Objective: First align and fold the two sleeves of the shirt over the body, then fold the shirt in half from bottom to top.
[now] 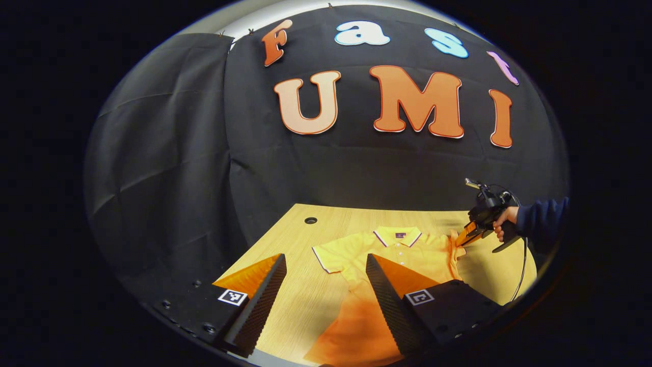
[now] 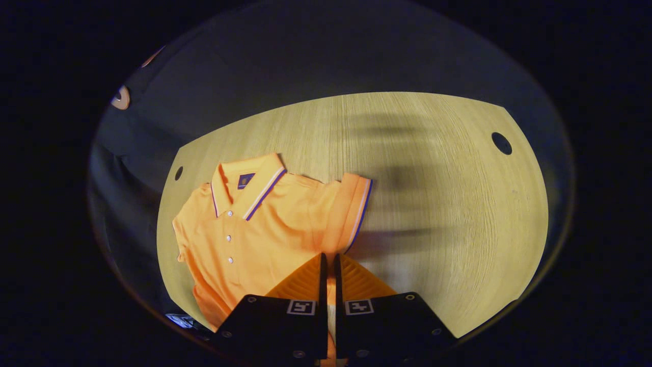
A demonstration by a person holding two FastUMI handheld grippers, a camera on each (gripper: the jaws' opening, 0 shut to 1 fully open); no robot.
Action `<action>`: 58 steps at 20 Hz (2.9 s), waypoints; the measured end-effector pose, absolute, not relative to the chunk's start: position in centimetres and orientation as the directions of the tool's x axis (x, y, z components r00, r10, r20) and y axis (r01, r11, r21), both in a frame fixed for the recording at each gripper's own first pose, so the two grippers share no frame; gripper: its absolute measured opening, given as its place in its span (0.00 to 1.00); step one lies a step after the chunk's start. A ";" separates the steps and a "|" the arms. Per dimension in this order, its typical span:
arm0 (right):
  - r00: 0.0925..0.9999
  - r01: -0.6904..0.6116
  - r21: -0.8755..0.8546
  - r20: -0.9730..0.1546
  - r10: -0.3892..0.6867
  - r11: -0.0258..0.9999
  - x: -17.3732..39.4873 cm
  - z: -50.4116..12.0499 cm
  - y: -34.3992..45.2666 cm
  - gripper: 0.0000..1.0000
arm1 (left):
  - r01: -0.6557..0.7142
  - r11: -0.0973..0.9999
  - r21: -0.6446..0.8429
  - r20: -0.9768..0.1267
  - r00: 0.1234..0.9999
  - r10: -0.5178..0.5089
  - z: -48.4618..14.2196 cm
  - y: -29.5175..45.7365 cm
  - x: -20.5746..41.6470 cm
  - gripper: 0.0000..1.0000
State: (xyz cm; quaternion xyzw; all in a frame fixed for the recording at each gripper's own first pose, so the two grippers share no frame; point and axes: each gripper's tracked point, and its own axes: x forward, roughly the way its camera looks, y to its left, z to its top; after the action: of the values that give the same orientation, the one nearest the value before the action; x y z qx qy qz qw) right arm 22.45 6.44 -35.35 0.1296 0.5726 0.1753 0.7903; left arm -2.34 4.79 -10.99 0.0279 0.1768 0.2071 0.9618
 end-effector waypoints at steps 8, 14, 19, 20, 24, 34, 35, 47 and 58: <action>0.282 -0.193 0.486 -0.805 0.522 0.853 22.5 -33.2 11.3 0.13 | -0.418 0.903 0.093 -0.371 0.827 0.422 -12.3 6.1 -2.5 0.96; 0.286 -0.254 0.482 -0.791 0.541 0.839 22.0 -33.3 12.6 0.36 | -0.442 0.895 -0.061 -0.472 0.803 0.364 -14.6 6.3 -1.6 0.98; 0.370 -0.313 0.407 -0.780 0.505 0.858 21.8 -32.0 11.3 0.64 | -0.535 0.817 -0.214 -0.617 0.723 0.311 -18.2 8.5 0.1 0.98; 0.380 -0.314 0.398 -0.779 0.498 0.862 21.4 -31.7 11.1 0.72 | -0.530 0.815 -0.234 -0.640 0.715 0.281 -18.9 9.2 0.7 0.98; 0.459 -0.278 0.352 -0.768 0.446 0.894 20.4 -30.1 9.5 0.89 | -0.518 0.812 -0.267 -0.741 0.649 0.171 -22.7 10.4 4.4 0.98; 0.638 -0.145 0.236 -0.720 0.273 0.961 14.4 -25.2 5.7 0.97 | -0.492 0.834 -0.250 -0.890 0.456 0.001 -30.2 13.7 13.5 0.98; 0.647 -0.130 0.232 -0.717 0.260 0.964 13.7 -24.8 5.5 0.97 | -0.490 0.835 -0.250 -0.900 0.436 -0.014 -30.7 14.0 14.1 0.99; 0.718 0.066 0.192 -0.691 0.086 0.979 2.5 -21.2 3.5 0.98 | -0.450 0.886 -0.111 -0.970 0.242 0.002 -37.7 17.7 22.5 0.94; 0.687 0.193 0.197 -0.726 0.011 0.961 -3.2 -21.8 1.1 0.98 | -0.408 0.912 0.029 -0.979 0.171 0.108 -40.2 17.5 24.2 0.48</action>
State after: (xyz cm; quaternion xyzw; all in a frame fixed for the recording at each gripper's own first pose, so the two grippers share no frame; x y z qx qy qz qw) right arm -3.15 1.15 -21.75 0.1301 0.3922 -0.0500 0.9093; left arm 24.18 17.49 -40.18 -0.1210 0.6207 0.1709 0.7556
